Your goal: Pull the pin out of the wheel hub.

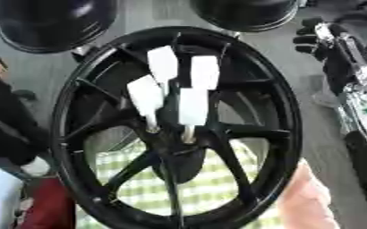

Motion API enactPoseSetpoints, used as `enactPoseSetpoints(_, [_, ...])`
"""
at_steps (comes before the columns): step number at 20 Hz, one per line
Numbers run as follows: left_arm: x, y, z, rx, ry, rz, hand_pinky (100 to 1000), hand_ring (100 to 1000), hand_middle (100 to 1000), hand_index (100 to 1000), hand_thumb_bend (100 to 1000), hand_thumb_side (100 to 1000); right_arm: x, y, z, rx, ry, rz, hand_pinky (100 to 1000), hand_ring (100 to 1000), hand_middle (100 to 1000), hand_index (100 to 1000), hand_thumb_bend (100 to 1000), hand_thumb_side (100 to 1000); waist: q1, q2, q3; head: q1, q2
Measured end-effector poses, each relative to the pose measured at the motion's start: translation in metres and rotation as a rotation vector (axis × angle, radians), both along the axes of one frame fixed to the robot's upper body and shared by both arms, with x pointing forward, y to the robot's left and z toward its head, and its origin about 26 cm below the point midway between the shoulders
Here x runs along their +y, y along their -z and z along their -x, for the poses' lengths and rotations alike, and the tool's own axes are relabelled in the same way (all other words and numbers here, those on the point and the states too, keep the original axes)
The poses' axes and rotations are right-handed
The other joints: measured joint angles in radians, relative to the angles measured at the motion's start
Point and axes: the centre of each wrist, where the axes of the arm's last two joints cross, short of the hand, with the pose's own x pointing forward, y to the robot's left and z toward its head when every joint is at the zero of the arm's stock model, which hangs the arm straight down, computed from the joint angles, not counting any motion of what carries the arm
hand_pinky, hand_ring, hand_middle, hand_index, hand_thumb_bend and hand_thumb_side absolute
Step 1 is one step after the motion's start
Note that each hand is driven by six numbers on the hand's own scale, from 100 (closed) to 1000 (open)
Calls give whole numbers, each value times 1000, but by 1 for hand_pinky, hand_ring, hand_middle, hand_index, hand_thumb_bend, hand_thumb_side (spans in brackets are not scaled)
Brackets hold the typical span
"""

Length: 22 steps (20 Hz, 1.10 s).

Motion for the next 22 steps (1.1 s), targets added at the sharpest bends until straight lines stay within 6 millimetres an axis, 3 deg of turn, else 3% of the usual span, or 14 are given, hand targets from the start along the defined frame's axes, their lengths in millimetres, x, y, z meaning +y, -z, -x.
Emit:
enactPoseSetpoints(13, [0, 0, 0, 0, 0, 0, 685, 830, 746, 719, 267, 582, 1, -1, -1, -2, -1, 2, 770, 739, 675, 760, 100, 678, 0, 0, 3, 8, 0])
enactPoseSetpoints(22, [3, 6, 2, 20, -11, 0, 684, 830, 745, 719, 266, 584, 9, -41, -12, -76, -40, 90, 794, 771, 715, 777, 100, 612, -13, 2, -9, 27, 0])
